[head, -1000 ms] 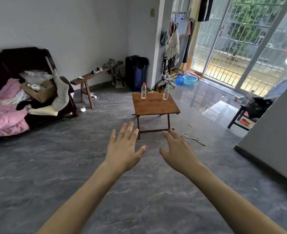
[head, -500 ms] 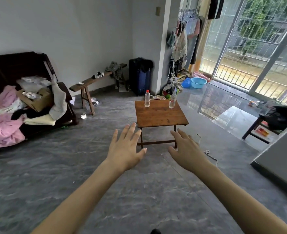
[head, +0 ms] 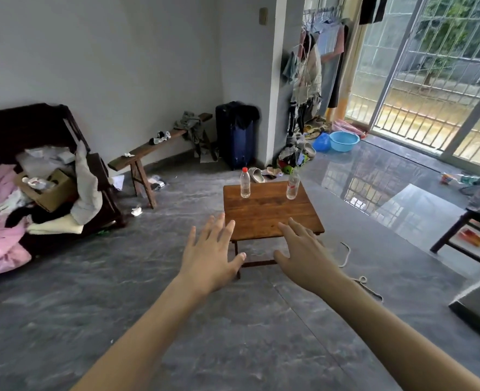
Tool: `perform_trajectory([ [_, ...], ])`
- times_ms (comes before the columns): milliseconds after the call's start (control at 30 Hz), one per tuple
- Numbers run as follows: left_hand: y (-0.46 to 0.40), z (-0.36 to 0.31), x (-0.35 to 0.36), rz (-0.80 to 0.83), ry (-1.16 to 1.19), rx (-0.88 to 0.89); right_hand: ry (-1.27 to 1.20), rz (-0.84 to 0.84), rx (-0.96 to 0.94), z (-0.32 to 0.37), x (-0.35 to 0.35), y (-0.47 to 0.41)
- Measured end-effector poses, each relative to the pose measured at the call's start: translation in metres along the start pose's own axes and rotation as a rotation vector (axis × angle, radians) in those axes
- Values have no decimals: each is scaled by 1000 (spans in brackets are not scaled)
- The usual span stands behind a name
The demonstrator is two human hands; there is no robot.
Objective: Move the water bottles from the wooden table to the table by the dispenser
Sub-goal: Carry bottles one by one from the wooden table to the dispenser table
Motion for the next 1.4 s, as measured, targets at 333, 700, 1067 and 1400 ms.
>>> perform_trajectory([
  [333, -140, 23, 23, -37, -116, -7, -13, 31, 5, -27, 6, -140],
  [700, -342, 60, 26, -4, -67, -20, -18, 38, 37, -43, -3, -327],
  [1067, -455, 75, 64, 122, -14, -80, -24, 146, 73, -90, 18, -451],
  [1400, -584, 67, 96, 199, -1, -197, -67, 232, 60, -161, 29, -601],
])
Point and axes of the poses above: each hand's wrist, its own y-axis away from the middle knuckle, its own x-axis out of the palm, z = x × y, the point moved 1 cm from there along -y, towards the middle knuckle, and after that the axes turned 4 degrees about -z, right-handed, at the moved point
